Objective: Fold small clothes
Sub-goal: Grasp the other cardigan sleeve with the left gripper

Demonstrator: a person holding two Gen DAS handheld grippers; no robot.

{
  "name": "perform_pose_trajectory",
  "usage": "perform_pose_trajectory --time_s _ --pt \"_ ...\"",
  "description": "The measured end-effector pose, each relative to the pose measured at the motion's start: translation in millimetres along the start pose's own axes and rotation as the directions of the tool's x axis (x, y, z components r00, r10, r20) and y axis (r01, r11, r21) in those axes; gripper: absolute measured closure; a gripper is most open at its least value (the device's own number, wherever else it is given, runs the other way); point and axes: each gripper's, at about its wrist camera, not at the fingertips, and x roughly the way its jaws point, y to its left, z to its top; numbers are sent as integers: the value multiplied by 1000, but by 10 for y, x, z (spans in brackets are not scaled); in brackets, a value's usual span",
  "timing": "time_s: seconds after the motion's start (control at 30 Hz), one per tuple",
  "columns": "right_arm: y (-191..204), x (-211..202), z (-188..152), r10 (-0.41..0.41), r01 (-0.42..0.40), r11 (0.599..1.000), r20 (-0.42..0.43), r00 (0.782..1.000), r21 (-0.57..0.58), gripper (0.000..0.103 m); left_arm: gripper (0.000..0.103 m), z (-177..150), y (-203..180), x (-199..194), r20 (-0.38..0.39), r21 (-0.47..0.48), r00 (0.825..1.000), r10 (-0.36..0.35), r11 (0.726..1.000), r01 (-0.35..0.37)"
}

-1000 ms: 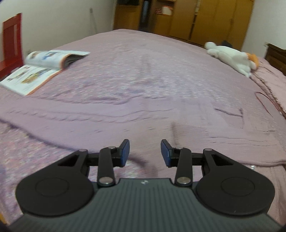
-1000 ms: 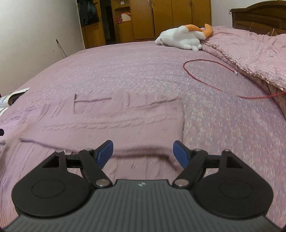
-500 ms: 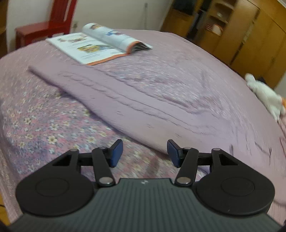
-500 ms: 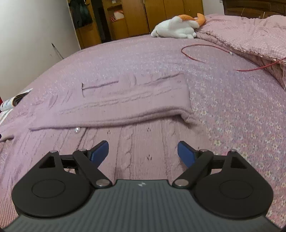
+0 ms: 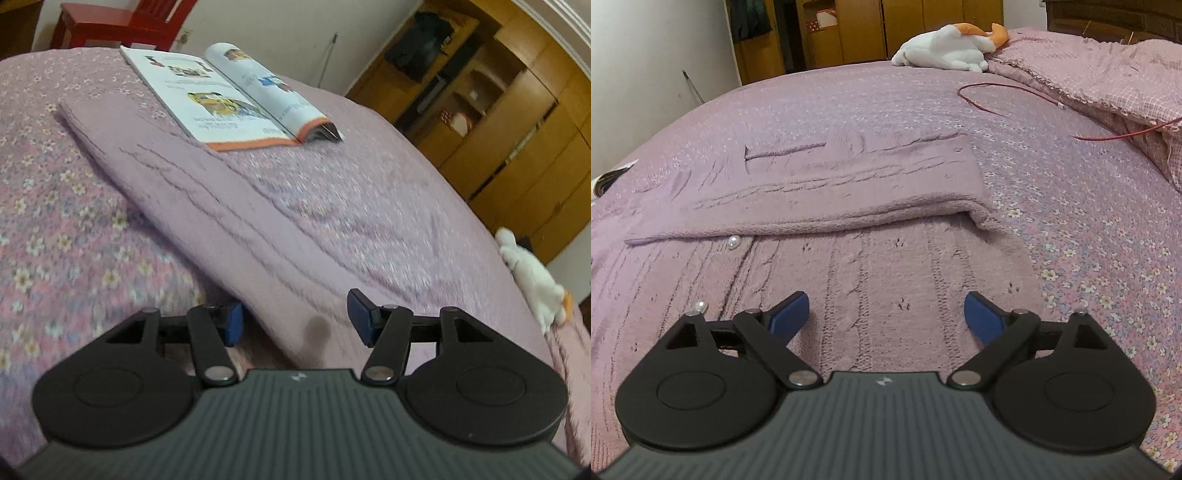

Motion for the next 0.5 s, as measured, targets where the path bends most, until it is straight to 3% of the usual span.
perform_pose_trajectory --time_s 0.17,0.3,0.37,0.43,0.5 --pt "-7 15 7 -1 1 1000 -4 1000 -6 6 44 130 92 115 43 -83 999 -9 996 13" --pt "-14 21 7 0 0 1000 -1 1000 -11 6 46 191 97 157 66 -78 998 -6 997 11" --pt "-1 25 -6 -2 2 1000 1 1000 -12 6 58 200 83 160 73 -50 997 8 999 -5" --pt "-3 28 -9 -1 1 1000 2 1000 -11 6 91 207 91 162 65 -14 998 21 1000 -20" --pt "-12 28 -11 3 -3 1000 5 1000 -8 6 91 206 156 134 58 -27 998 3 1000 -2"
